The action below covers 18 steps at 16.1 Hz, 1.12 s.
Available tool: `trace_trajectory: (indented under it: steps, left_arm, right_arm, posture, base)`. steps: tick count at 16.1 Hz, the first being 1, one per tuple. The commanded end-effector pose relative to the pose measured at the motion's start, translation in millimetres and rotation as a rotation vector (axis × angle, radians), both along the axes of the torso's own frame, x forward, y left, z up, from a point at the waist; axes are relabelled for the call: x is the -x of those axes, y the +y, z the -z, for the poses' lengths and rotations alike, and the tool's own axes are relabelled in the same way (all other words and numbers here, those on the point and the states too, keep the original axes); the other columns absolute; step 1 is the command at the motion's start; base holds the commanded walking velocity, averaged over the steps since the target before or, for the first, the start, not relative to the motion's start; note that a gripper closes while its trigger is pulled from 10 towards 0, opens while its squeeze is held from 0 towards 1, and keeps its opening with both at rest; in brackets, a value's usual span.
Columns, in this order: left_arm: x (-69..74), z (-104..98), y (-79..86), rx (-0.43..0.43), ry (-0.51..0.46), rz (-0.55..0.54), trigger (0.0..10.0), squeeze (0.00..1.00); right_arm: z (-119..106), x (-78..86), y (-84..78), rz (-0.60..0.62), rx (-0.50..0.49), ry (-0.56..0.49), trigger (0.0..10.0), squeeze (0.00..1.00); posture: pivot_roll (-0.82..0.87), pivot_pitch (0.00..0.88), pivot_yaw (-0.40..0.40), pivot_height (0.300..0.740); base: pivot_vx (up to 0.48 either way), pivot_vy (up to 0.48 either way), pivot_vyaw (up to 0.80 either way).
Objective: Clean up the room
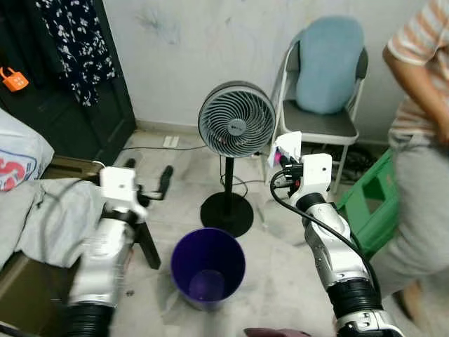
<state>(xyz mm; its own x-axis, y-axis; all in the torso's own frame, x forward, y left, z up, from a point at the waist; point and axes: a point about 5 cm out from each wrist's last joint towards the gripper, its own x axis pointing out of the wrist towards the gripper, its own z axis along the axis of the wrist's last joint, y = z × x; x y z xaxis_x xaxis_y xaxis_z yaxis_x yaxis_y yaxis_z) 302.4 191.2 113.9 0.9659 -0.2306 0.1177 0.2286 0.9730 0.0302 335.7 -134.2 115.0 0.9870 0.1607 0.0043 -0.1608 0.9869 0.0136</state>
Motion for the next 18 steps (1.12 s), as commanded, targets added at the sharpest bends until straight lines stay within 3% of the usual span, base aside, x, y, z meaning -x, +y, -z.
trace_trajectory:
  steps: [1, 3, 4, 8, 13, 18]
  left_arm:
    - [4.8, 1.2, 1.8, 0.003, 0.004, 0.037, 10.0, 0.0]
    - [15.2, -2.5, 7.0, -0.014, -0.026, 0.046, 10.0, 0.0]
    - [27.0, -2.6, 15.3, -0.031, -0.03, 0.021, 10.0, 0.0]
    - [44.9, 5.1, 19.9, -0.084, 0.047, 0.099, 10.0, 0.0]
    - [48.0, -11.8, 12.0, -0.111, 0.031, 0.155, 10.0, 0.0]
    - [64.6, -16.3, 11.0, -0.155, 0.052, 0.183, 10.0, 0.0]
  right_arm:
    - [5.3, -0.8, 1.6, 0.032, -0.007, 0.067, 10.0, 0.0]
    - [18.7, 0.9, 0.9, 0.08, -0.02, 0.156, 10.0, 0.0]
    - [27.3, 5.2, 0.7, 0.124, -0.021, 0.204, 10.0, 0.0]
    - [29.3, 1.9, 3.8, 0.183, -0.028, 0.234, 10.0, 0.0]
    - [35.7, -2.1, 22.0, 0.181, -0.026, 0.274, 10.0, 0.0]
    - [42.1, -3.9, 28.9, 0.199, -0.033, 0.308, 10.0, 0.0]
  posture:
    - [-0.05, 0.02, -0.044, 0.74]
    - [-0.03, 0.049, -0.043, 0.74]
    - [-0.02, 0.08, -0.023, 0.74]
    - [0.0, 0.17, 0.033, 0.74]
    - [0.03, 0.225, 0.064, 0.74]
    - [0.08, 0.272, 0.058, 0.74]
  base:
    - [0.0, 0.0, 0.0]
    - [0.0, 0.0, 0.0]
    - [0.0, 0.0, 0.0]
    - [0.0, 0.0, 0.0]
    - [0.0, 0.0, 0.65]
    - [0.0, 0.0, 0.0]
